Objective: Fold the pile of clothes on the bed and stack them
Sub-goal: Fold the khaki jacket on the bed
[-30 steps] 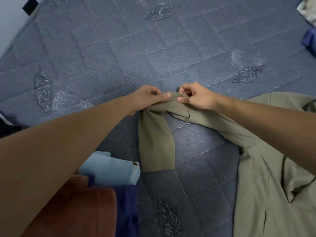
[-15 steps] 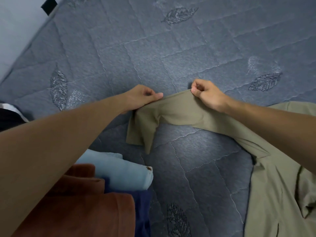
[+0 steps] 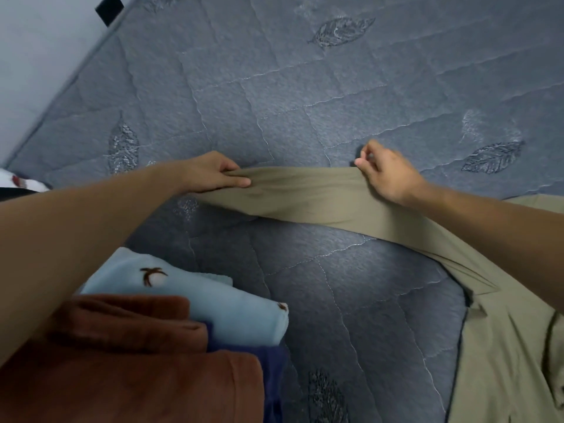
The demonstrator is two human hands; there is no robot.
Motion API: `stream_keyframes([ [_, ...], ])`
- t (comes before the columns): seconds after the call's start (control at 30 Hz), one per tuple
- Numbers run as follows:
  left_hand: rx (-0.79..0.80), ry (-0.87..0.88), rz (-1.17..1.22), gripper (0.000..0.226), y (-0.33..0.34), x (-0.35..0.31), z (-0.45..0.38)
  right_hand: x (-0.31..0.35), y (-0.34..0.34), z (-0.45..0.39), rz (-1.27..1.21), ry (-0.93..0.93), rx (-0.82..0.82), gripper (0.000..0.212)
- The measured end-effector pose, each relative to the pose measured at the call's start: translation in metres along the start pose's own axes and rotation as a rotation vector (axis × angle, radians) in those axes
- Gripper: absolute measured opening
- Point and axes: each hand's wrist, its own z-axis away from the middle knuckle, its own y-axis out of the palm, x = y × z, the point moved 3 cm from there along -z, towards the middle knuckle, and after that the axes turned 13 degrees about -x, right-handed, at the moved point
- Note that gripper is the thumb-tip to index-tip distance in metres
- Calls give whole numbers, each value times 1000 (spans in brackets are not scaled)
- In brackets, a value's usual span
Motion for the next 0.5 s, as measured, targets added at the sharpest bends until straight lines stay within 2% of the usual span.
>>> stream_keyframes([
  [0.07,-61,4,-3,43,-6,11,3,3,0,1,16,-8,6,31],
  [0.13,-80,-20,17,35,-11,19,8,6,2,2,54,-25,31,44],
  [0.2,-116,-53,82,26,-16,28,13,10,5,2,81,-44,61,48],
  [0.33,-315,-100,269,9,-23,41,14,22,12,-2,117,-77,41,40],
  [0.4,-404,-151,310,17,-22,43,14,30,15,-2,178,-108,-5,27],
  [0.5,-503,-192,302,36,-17,36,17,44,12,8,292,-194,-219,16],
])
